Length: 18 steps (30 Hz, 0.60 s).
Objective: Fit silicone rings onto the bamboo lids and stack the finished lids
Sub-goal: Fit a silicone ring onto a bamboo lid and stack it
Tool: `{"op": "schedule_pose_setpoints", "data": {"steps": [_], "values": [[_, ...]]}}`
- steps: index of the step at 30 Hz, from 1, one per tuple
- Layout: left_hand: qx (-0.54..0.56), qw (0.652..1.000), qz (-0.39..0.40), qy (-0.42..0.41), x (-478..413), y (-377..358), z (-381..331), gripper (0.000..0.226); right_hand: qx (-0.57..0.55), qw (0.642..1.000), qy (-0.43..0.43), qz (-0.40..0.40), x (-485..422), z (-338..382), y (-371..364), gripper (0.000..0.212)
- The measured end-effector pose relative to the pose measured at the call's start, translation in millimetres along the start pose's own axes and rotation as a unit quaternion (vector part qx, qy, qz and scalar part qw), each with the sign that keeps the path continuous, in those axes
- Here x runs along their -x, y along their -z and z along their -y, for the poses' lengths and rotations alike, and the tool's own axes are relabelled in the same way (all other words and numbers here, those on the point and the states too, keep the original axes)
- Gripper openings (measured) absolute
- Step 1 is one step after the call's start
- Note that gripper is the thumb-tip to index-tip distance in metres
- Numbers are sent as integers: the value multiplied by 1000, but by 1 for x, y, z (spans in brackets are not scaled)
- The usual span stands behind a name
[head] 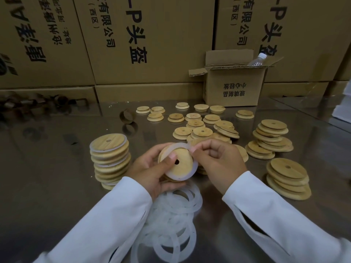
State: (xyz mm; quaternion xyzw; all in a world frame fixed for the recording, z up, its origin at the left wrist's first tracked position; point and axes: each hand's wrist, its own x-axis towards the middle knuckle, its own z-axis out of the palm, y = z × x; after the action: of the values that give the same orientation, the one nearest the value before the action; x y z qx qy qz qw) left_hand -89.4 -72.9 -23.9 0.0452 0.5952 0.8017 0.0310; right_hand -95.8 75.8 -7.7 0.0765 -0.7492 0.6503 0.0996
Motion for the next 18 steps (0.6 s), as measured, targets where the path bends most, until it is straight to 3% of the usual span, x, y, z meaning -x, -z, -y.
{"op": "schedule_pose_setpoints", "data": {"steps": [7, 18], "values": [[-2, 1000, 6, -5, -1, 1, 2, 28, 8, 999, 39, 1, 5, 0, -3, 10], [-6, 999, 20, -25, -1, 1, 2, 29, 0, 1000, 28, -8, 3, -4, -4, 9]]}}
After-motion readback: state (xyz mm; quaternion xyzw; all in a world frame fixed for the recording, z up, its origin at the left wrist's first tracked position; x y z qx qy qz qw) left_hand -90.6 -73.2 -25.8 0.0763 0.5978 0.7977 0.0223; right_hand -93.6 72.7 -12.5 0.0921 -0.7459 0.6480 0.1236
